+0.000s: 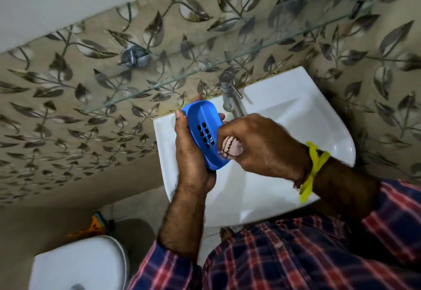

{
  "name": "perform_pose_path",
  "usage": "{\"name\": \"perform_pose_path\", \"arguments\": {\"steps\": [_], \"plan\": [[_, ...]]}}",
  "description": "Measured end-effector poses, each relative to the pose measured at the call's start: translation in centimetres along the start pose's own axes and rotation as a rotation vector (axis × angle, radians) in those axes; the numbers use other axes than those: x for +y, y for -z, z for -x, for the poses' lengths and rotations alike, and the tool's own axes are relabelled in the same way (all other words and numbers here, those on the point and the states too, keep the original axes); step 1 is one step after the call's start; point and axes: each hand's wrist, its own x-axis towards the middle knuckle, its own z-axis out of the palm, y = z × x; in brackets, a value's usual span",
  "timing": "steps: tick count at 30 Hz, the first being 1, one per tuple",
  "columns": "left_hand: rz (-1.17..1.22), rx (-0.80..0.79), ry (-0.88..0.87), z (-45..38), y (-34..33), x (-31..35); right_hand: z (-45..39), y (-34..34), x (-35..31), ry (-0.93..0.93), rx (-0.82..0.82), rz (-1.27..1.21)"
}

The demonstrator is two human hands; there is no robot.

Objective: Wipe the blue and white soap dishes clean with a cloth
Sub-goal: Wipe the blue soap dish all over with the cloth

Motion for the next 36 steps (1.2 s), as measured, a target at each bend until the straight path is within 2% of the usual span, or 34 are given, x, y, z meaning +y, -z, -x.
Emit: {"name": "perform_pose_path", "arguments": {"steps": [1,3,5,8,11,13,16,19,23,28,32,36], "plan": [[-0.001,0.027,0.0,0.0,-0.1,-0.1,-0.1,0.3,0.4,-0.031,0.098,-0.034],[-0.015,0.062,-0.019,0.0,-0.4,0.1,-0.5,0.7,0.7,-0.117,0.317,-0.283],[-0.04,0.052,-0.053,0.2,-0.7,0.2,-0.8,0.5,0.6,-0.208,0.433,-0.529],[-0.07,-0.034,-0.083,0.8,-1.1,-0.4,-0.6,-0.9,0.7,-0.362,0.424,-0.732],[-0.114,-0.026,-0.091,1.0,-0.7,-1.0,0.4,-1.5,1.6,-0.492,0.437,-0.884],[-0.224,-0.011,-0.109,1.2,-0.3,-1.5,0.8,-1.1,2.2,-0.498,0.464,-0.964],[-0.307,-0.001,-0.089,1.4,-0.6,-2.5,0.7,-0.6,1.6,-0.37,0.53,-0.89],[-0.382,0.1,-0.09,0.9,-0.7,-2.7,0.0,-0.7,0.7,-0.228,0.527,-0.724],[-0.47,0.156,-0.228,0.5,0.1,-2.6,-0.8,-1.0,0.6,-0.139,0.531,-0.594],[-0.419,0.153,-0.262,0.0,-0.5,-2.3,-1.3,-1.7,0.3,-0.086,0.717,-0.534],[-0.342,0.154,-0.28,0.0,-0.7,-2.7,-1.4,-1.7,-0.5,0.014,0.547,-0.417],[-0.319,0.212,-0.309,0.4,-1.1,-2.4,0.3,-1.8,-0.7,0.075,0.545,-0.292]]}}
